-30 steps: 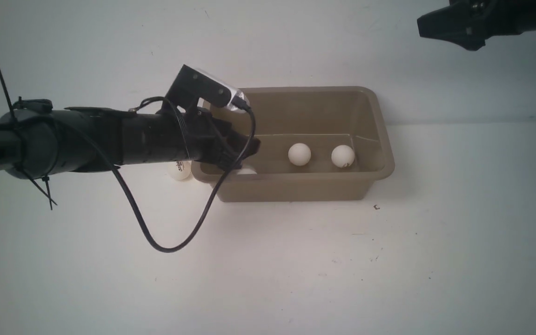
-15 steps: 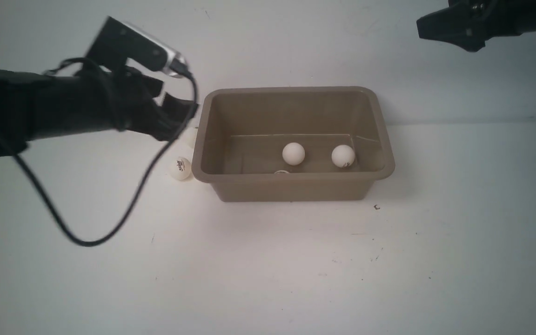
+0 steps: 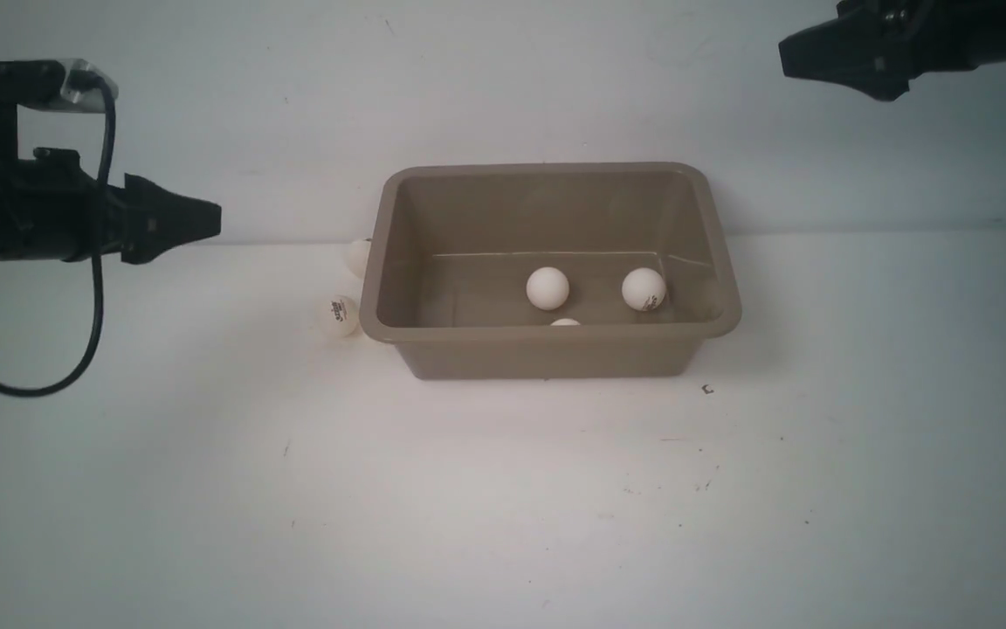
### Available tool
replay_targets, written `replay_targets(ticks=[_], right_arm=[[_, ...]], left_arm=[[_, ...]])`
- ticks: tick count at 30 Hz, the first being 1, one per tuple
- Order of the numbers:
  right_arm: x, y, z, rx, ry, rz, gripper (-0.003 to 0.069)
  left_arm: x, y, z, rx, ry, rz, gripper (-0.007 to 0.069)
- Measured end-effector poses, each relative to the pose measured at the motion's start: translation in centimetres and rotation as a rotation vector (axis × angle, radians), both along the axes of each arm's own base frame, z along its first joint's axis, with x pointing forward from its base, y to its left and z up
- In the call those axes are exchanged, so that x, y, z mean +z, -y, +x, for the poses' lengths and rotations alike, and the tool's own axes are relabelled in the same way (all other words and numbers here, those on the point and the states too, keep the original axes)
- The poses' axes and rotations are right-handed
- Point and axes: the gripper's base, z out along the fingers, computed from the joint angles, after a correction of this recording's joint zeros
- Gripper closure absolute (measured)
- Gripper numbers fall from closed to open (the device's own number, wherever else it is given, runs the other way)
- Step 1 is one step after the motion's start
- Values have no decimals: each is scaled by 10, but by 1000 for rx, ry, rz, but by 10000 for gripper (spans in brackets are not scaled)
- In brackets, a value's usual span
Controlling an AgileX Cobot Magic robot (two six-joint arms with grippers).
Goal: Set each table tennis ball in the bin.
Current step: Use the left arm to clamp the table tennis ball closest to it
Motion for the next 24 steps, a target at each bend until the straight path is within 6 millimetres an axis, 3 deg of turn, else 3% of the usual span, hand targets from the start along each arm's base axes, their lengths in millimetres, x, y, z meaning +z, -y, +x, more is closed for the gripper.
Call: replay_targets(ticks=[4, 9, 15, 24], right_arm=[[0, 0, 0, 1, -3, 1, 81], [0, 0, 0, 3, -4, 1, 81], [0, 0, 0, 4, -5, -2, 81], [-1, 0, -1, 7, -7, -9, 81]], left_arm=[[-17, 1, 29, -84, -23, 17, 115], [-42, 8, 49, -196, -40, 149, 115], [-70, 35, 58, -398, 33, 365, 115], [-83, 69, 67, -550, 206, 567, 115]])
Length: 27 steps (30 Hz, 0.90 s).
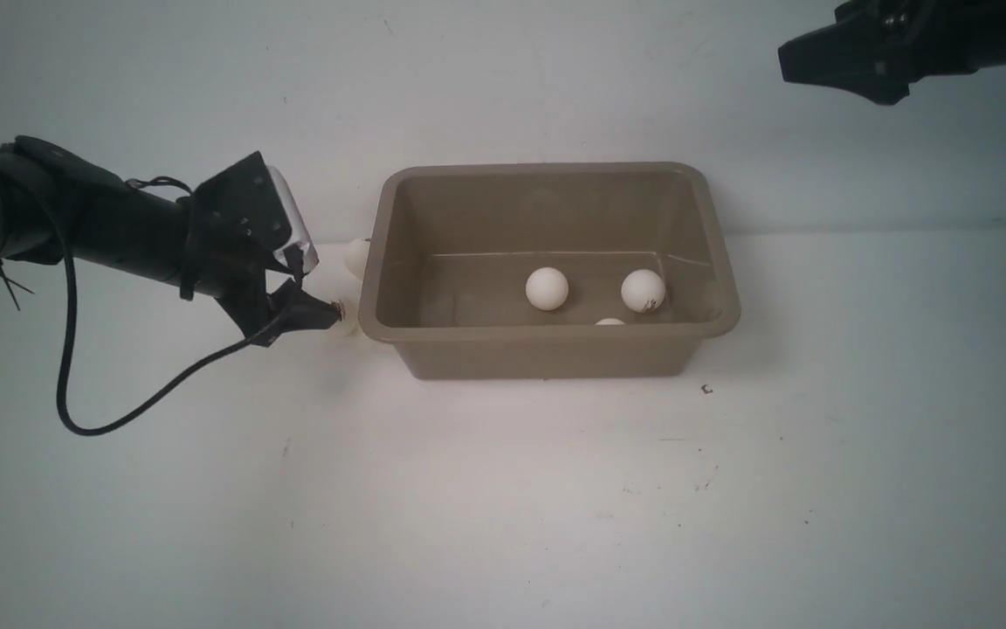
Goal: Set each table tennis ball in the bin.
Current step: Use the left arm to clamp the table tennis ball closest to it
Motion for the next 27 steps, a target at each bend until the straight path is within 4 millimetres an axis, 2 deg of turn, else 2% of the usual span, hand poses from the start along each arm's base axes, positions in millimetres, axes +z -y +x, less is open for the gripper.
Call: replay_targets(ticks=[14, 17, 23, 27], right_arm=[[-1, 0, 0, 2, -2, -12, 81], [-1, 0, 0, 3, -2, -12, 81], [-1, 0, -1, 8, -5, -14, 81], [-1, 0, -1, 9, -5, -14, 81]], left_arm=[[-30, 3, 11, 36, -7, -16, 116], [-33, 4, 13, 44, 1, -35, 144], [-34, 1, 18, 101, 37, -37, 344], [-31, -1, 18, 104, 40, -11, 342]])
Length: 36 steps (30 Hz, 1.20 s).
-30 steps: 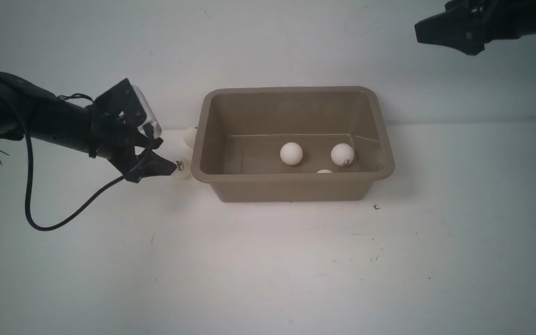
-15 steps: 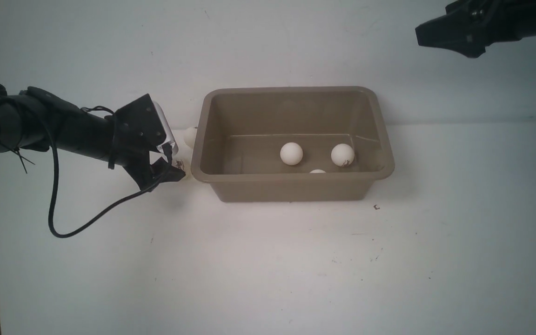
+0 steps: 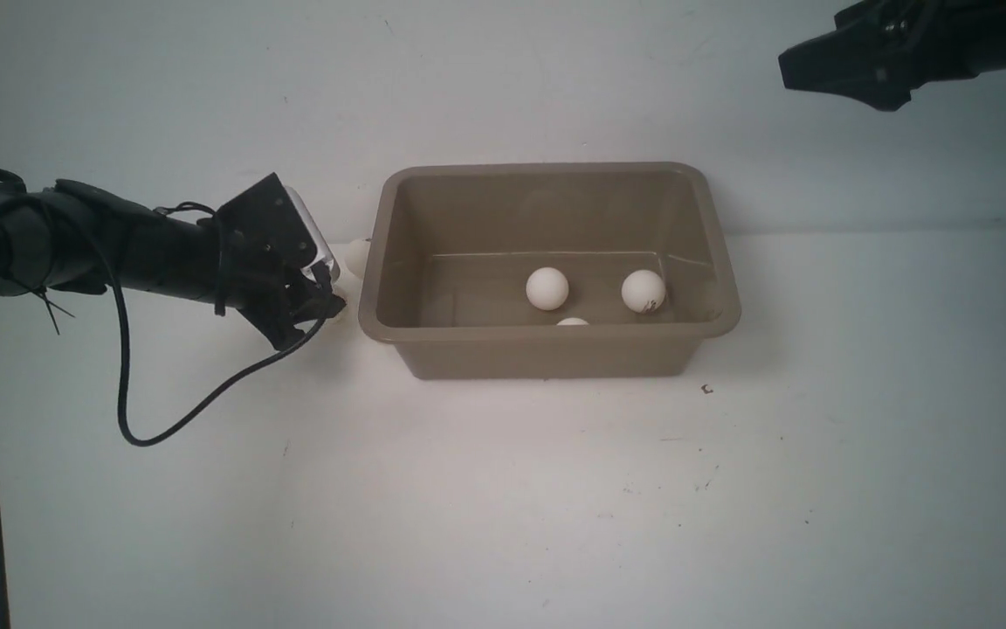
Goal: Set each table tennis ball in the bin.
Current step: Use the left arm to clamp the table tennis ball closest to it, then use the left arm to put the table tennis ball into the box
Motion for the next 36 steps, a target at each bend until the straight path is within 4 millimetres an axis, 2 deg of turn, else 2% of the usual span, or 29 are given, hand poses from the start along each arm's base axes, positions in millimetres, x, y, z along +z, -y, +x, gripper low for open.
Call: replay_targets(ticks=[5, 7, 13, 14, 15, 17, 19, 22, 26, 30, 33, 35, 36], right_arm=[[0, 0, 0, -3, -5, 5, 96], [0, 0, 0, -4, -8, 7, 103], [0, 0, 0, -4, -8, 7, 111], [0, 0, 0, -4, -8, 7, 111], [0, 0, 0, -4, -8, 7, 111], [0, 0, 0, -4, -8, 8, 111], [0, 0, 0, -4, -8, 8, 111], [0, 0, 0, -4, -8, 8, 111], [0, 0, 0, -4, -8, 8, 111], [0, 0, 0, -3, -8, 8, 111], [0, 0, 0, -3, -8, 8, 111], [0, 0, 0, -3, -8, 8, 111], [0, 0, 0, -3, -8, 8, 111]], left_arm=[[6, 0, -5, -37, -33, -14, 342], [17, 0, -7, -35, -28, -22, 342], [96, 8, -20, -41, 108, -136, 342], [101, 9, -21, -51, 119, -150, 342], [116, 17, -26, -99, 158, -199, 342], [125, 30, -29, -170, 209, -264, 342], [122, 39, -28, -199, 222, -288, 342], [105, 53, -25, -234, 199, -302, 342], [88, 56, -21, -253, 175, -288, 340], [87, 52, -22, -266, 164, -305, 255], [90, 48, -26, -272, 116, -370, 131], [93, 42, -27, -248, 87, -385, 109], [97, 30, -29, -213, 63, -378, 100]])
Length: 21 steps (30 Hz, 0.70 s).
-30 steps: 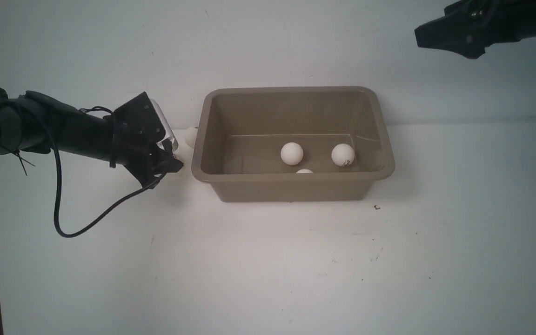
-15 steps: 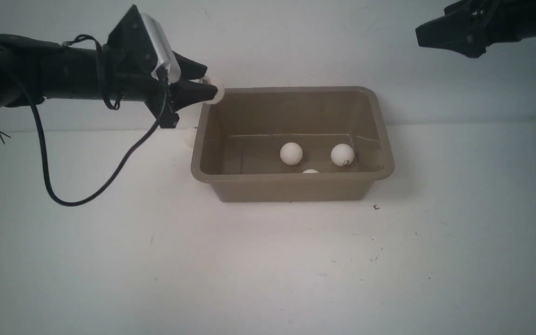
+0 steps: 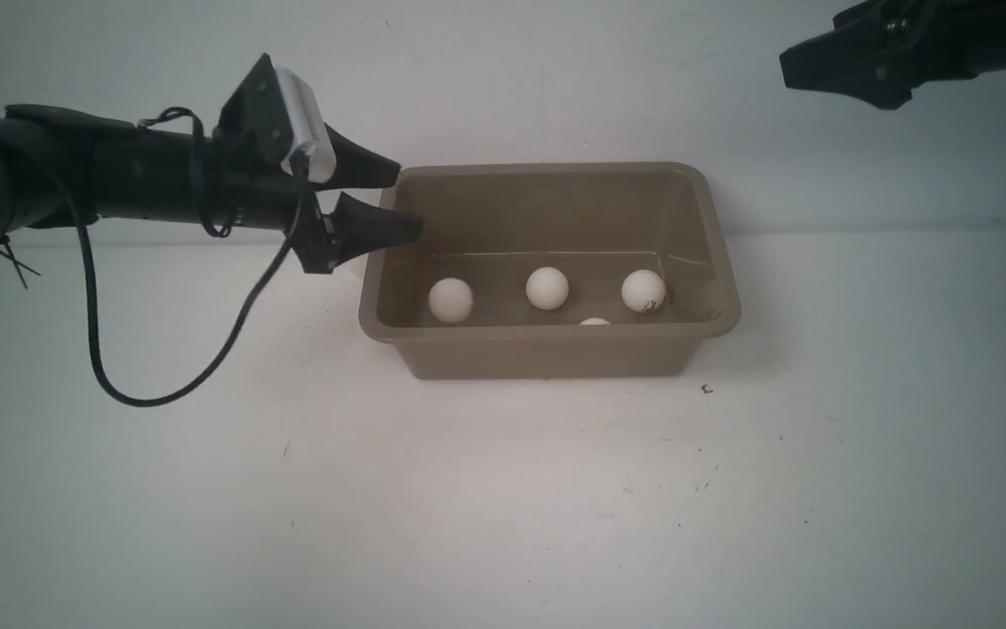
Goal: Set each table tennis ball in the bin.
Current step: Use the left arm to put the table tennis ball into the box, then use the left arm to clamp the table tennis ball closest to it
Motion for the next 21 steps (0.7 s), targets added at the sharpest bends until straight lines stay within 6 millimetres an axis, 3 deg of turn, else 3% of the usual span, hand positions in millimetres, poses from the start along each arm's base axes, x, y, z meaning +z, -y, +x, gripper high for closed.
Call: replay_targets(ticks=[1, 4, 5, 8, 13, 21], right_arm=[[0, 0, 0, 0, 0, 0, 111], [0, 0, 0, 0, 0, -1, 111], [0, 0, 0, 0, 0, -1, 111], [0, 0, 0, 0, 0, -2, 111], [0, 0, 0, 0, 0, -3, 111], [0, 0, 0, 0, 0, -5, 111]], left_arm=[[1, 0, 0, 0, 2, 0, 100], [7, -36, -4, 64, -2, 79, 106], [8, -38, -4, 66, -1, 85, 106], [0, -60, -5, 57, 32, 205, 121], [-27, -62, -2, -13, 38, 278, 125], [-84, -58, 7, -41, -42, 229, 125]])
